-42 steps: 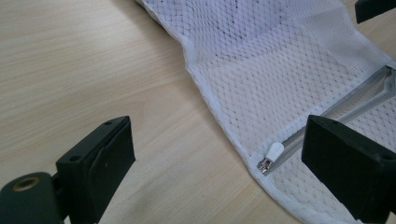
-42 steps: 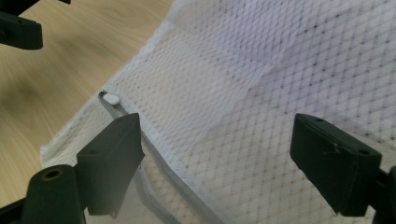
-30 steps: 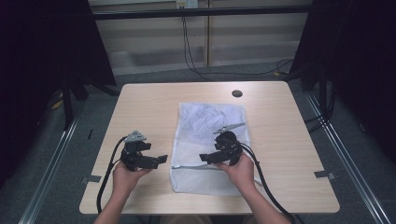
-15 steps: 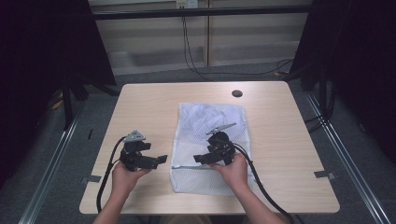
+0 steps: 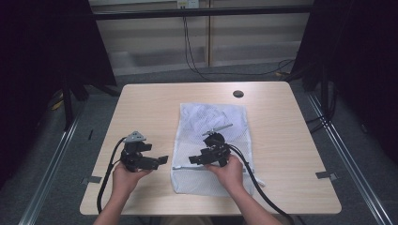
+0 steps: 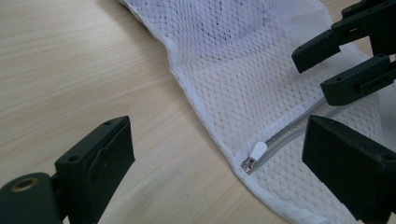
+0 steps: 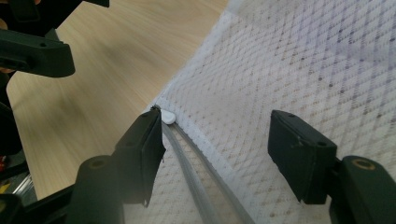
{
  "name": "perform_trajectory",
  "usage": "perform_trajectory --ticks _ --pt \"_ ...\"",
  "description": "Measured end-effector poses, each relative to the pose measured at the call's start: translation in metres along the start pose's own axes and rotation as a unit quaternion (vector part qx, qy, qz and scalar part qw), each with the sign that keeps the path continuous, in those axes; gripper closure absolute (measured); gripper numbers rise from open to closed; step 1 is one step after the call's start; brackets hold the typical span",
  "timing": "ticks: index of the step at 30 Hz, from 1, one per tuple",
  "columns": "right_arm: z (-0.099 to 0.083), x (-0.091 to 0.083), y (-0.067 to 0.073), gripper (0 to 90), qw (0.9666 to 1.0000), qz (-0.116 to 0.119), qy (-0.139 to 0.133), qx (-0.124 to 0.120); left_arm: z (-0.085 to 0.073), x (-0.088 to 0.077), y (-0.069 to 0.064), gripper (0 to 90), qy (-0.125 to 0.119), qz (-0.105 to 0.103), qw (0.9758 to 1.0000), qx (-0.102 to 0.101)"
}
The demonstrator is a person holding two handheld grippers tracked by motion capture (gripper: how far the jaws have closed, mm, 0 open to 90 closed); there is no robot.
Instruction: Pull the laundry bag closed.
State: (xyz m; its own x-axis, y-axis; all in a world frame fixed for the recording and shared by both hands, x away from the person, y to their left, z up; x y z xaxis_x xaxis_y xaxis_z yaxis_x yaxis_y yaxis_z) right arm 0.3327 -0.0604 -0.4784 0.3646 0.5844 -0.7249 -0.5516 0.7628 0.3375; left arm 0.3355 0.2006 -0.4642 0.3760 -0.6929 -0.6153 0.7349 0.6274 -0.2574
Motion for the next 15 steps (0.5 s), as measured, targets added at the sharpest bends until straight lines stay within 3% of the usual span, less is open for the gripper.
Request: perform_trajectory --ticks 8,10,15 --pt "0.001 0.010 0.005 45.8 0.9996 0.023 0.012 0.012 0.000 0.000 0.000 9.3 -0.001 -0.003 1.0000 -0.003" --pt "0.000 0.012 0.007 48.5 0.9990 0.031 0.024 0.019 0.000 0.000 0.000 9.3 0.001 -0.002 1.0000 -0.003" --pt "0.001 0.018 0.009 52.9 0.9980 0.044 0.027 0.037 -0.001 0.000 0.000 10.1 0.005 -0.002 1.0000 0.002"
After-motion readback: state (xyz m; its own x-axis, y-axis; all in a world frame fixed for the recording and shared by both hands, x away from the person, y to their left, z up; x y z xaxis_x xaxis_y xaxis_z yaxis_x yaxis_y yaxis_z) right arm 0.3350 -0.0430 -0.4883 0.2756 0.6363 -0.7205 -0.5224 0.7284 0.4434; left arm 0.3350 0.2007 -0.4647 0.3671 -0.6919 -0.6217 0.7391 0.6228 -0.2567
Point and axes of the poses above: each handheld gripper's, and its own axes: x roughly forward along the jaws, z roughly out of its top, y roughly to its left, the point moved 2 cm from there along x, roughly forward along the jaws, and after that the axes turned 4 degrees about -z, right-handed, at the moved point
